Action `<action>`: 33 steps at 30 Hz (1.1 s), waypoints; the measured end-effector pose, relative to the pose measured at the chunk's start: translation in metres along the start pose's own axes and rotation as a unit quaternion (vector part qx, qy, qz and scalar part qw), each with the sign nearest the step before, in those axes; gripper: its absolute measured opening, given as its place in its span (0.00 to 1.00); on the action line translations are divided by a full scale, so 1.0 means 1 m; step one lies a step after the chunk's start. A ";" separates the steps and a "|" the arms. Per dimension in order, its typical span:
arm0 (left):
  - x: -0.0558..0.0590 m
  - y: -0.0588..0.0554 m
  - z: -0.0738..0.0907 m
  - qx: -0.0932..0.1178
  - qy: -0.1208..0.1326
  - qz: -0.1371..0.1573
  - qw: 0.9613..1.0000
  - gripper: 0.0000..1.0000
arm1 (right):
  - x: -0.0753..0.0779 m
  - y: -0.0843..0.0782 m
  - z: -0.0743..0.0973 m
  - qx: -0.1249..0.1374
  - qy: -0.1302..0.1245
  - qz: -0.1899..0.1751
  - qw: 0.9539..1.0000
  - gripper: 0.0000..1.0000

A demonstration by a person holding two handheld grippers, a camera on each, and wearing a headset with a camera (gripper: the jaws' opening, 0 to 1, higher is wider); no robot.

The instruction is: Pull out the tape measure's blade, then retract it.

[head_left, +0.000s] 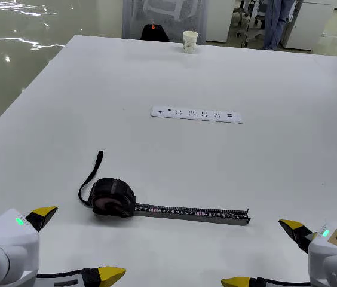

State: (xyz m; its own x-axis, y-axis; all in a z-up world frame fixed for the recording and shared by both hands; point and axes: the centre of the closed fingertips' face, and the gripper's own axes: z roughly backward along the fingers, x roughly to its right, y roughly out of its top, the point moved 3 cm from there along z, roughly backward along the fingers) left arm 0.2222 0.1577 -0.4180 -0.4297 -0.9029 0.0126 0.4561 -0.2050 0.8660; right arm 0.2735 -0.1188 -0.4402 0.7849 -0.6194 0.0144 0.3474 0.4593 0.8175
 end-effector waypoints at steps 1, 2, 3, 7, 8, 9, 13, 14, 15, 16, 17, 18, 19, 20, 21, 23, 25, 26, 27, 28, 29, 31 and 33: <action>0.002 0.000 0.000 0.000 0.001 0.001 1.000 0.99 | -0.001 0.001 0.000 0.002 -0.003 -0.003 1.000 0.99; 0.004 0.000 0.000 0.000 0.001 0.000 1.000 0.99 | -0.001 0.002 0.000 0.005 -0.008 -0.006 1.000 0.99; 0.006 0.000 0.000 -0.001 0.001 -0.003 1.000 0.99 | -0.003 0.003 0.000 0.008 -0.010 -0.008 1.000 0.99; 0.009 0.002 0.001 -0.001 0.004 -0.003 1.000 0.99 | -0.010 0.006 0.000 0.014 -0.016 -0.013 1.000 0.99; 0.010 0.003 0.002 0.002 0.004 -0.002 1.000 0.99 | -0.012 0.006 -0.001 0.015 -0.017 -0.018 1.000 0.99; 0.011 0.004 0.002 0.003 0.004 -0.002 1.000 0.99 | -0.013 0.006 -0.001 0.015 -0.020 -0.021 0.999 0.99; 0.015 0.003 0.003 0.000 0.006 -0.004 1.000 0.99 | -0.021 0.007 0.000 0.017 -0.030 -0.031 0.999 0.99; 0.015 0.003 0.003 0.000 0.008 -0.005 1.000 0.99 | -0.022 0.007 0.000 0.018 -0.030 -0.033 0.999 0.99; 0.015 0.003 0.004 0.000 0.011 -0.005 1.000 0.99 | -0.024 0.007 0.000 0.020 -0.030 -0.036 0.999 0.99; 0.015 0.003 0.004 0.000 0.012 -0.003 1.000 0.99 | -0.025 0.007 0.000 0.021 -0.032 -0.039 0.999 0.99; 0.016 0.003 0.005 0.000 0.014 -0.001 1.000 0.99 | -0.027 0.007 0.001 0.021 -0.033 -0.040 0.998 0.99; 0.016 0.003 0.005 0.001 0.016 0.002 1.000 0.99 | -0.029 0.007 0.001 0.020 -0.032 -0.042 0.998 0.99; 0.017 0.003 0.005 0.001 0.017 0.003 1.000 0.99 | -0.030 0.006 0.001 0.020 -0.033 -0.043 0.998 0.99; 0.017 0.003 0.006 0.002 0.019 0.005 1.000 0.99 | -0.032 0.007 0.001 0.021 -0.034 -0.044 0.998 0.99; 0.018 0.003 0.006 0.003 0.020 0.006 1.000 0.99 | -0.033 0.007 0.002 0.021 -0.034 -0.045 0.998 0.99; 0.020 0.002 0.006 0.002 0.023 0.010 1.000 0.99 | -0.034 0.007 0.002 0.023 -0.037 -0.049 0.998 0.99; 0.022 0.001 0.007 0.003 0.028 0.014 1.000 0.99 | -0.035 0.008 0.003 0.025 -0.038 -0.053 0.998 0.99; 0.022 0.001 0.007 0.004 0.029 0.015 0.999 0.99 | -0.035 0.008 0.003 0.027 -0.038 -0.055 0.997 0.99; 0.023 0.000 0.007 0.003 0.029 0.016 0.999 0.99 | -0.035 0.008 0.003 0.027 -0.037 -0.055 0.997 0.99; 0.024 0.000 0.007 0.002 0.028 0.018 0.999 0.99 | -0.035 0.008 0.003 0.027 -0.039 -0.056 0.997 0.99; 0.025 0.000 0.007 0.002 0.026 0.018 0.999 0.99 | -0.035 0.008 0.003 0.027 -0.039 -0.056 0.997 0.99; 0.025 -0.001 0.007 0.001 0.028 0.017 0.999 0.99 | -0.036 0.008 0.004 0.028 -0.039 -0.058 0.997 0.99; 0.025 -0.001 0.007 0.000 0.029 0.017 0.999 0.99 | -0.036 0.008 0.004 0.029 -0.042 -0.058 0.997 0.99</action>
State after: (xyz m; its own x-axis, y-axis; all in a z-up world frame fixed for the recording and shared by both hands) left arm 0.2061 0.1380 -0.4148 -0.3688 -0.9294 0.0125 0.4688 -0.1744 0.8659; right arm 0.2461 -0.0954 -0.4320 0.6951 -0.7180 -0.0360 0.4009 0.3456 0.8484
